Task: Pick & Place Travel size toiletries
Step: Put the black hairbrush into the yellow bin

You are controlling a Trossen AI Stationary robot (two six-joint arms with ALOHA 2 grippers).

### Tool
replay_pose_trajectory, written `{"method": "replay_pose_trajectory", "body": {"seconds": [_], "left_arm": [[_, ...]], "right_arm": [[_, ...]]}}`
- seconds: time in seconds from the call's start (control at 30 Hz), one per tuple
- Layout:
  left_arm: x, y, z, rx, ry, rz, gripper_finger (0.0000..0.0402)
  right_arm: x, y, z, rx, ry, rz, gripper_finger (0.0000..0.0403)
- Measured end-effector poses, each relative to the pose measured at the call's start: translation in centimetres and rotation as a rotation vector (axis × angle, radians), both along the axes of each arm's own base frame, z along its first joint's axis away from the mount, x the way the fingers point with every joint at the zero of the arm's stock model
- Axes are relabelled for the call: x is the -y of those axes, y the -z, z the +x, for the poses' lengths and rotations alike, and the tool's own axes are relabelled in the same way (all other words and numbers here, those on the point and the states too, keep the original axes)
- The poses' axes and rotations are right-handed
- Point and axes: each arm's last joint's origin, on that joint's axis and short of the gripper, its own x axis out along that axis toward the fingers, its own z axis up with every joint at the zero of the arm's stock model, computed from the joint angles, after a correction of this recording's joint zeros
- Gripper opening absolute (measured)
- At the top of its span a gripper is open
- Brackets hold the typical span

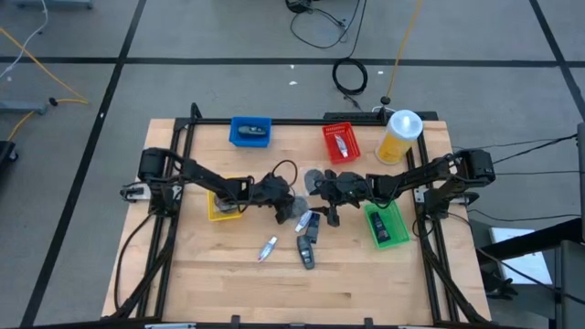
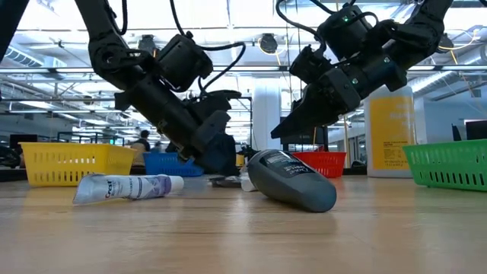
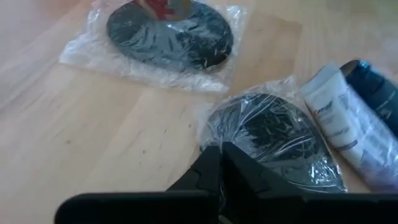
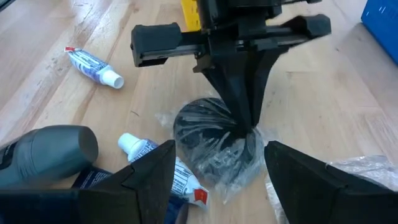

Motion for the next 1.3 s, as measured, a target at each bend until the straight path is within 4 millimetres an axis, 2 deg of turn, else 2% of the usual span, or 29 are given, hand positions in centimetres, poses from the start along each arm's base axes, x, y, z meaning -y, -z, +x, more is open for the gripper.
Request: {"method": "replay_pose_trajectory", "body": {"seconds": [0.13, 0.23, 0.47, 0.7, 0.97, 1.1, 1.3], "left_arm": [[0.7, -1.4, -0.7, -0.034, -0.013, 0.092, 0.0005], [1.7, -3.5, -1.5, -0.042, -0.044, 0.201, 0.0006], [5.4, -7.5, -3.2, 0.001, 0.016, 0.435, 0.0005], [8.7, -8.7, -3.7, 0.065, 0.032, 0.641, 0.0004], [9.9, -9.3, -3.9, 0.111, 0.010, 0.708, 0.0006], [9.9, -9.3, -3.9, 0.112, 0.007, 0.708, 0.0001], [9.9, -9.3, -3.8, 0.117, 0.002, 0.703, 0.0009]], "right_arm": [[0.0, 0.0, 0.0, 0.000, -0.004, -0.008, 0.0238], [0.0, 0.0, 0.0, 0.001, -0.006, -0.012, 0.0238], [0.0, -0.6, 0.3, 0.073, -0.010, -0.019, 0.0238], [-1.0, -0.8, 1.2, 0.193, -0.065, -0.007, 0.0238], [-1.4, -0.1, 2.8, 0.394, -0.094, 0.090, 0.0235], [-1.3, 0.4, 3.7, 0.392, -0.083, 0.120, 0.0203], [-1.3, 0.6, 4.1, 0.386, -0.092, 0.064, 0.0095]]}}
